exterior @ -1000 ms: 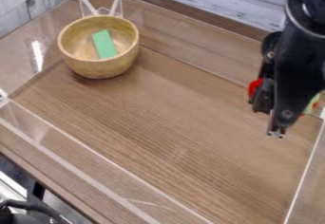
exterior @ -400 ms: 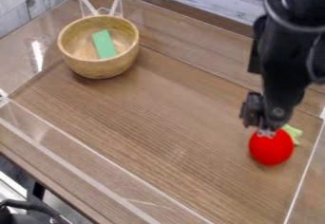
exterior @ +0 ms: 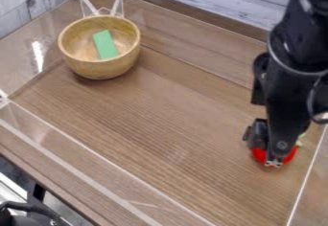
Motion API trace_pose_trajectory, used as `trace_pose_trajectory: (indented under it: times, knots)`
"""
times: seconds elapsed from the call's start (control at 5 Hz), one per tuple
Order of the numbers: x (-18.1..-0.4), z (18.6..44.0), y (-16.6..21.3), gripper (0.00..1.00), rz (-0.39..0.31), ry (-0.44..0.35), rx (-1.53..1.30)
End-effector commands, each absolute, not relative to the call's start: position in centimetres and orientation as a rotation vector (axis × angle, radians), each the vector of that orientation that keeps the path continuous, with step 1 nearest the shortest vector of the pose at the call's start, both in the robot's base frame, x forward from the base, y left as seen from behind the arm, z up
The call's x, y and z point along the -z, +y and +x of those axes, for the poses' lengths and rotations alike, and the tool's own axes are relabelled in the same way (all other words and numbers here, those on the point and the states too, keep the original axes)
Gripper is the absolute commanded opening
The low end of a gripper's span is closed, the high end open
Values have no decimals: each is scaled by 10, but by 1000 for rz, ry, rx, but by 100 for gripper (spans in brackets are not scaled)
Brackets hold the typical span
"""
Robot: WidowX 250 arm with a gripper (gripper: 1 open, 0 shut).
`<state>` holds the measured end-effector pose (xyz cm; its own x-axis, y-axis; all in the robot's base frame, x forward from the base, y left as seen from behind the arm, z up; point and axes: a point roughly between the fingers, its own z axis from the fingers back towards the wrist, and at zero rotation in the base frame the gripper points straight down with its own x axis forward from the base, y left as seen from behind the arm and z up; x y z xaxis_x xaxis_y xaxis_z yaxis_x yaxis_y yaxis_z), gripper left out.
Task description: Put the green object in the brown bowl
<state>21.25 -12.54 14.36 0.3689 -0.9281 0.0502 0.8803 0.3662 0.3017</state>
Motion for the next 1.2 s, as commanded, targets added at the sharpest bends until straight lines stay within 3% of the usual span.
trace_pose_trajectory:
  times: [0.0,1.0]
  knots:
    - [-146,221,-123,100,240,-250,1147]
    - [-118,238,-115,100,241,-219,1092]
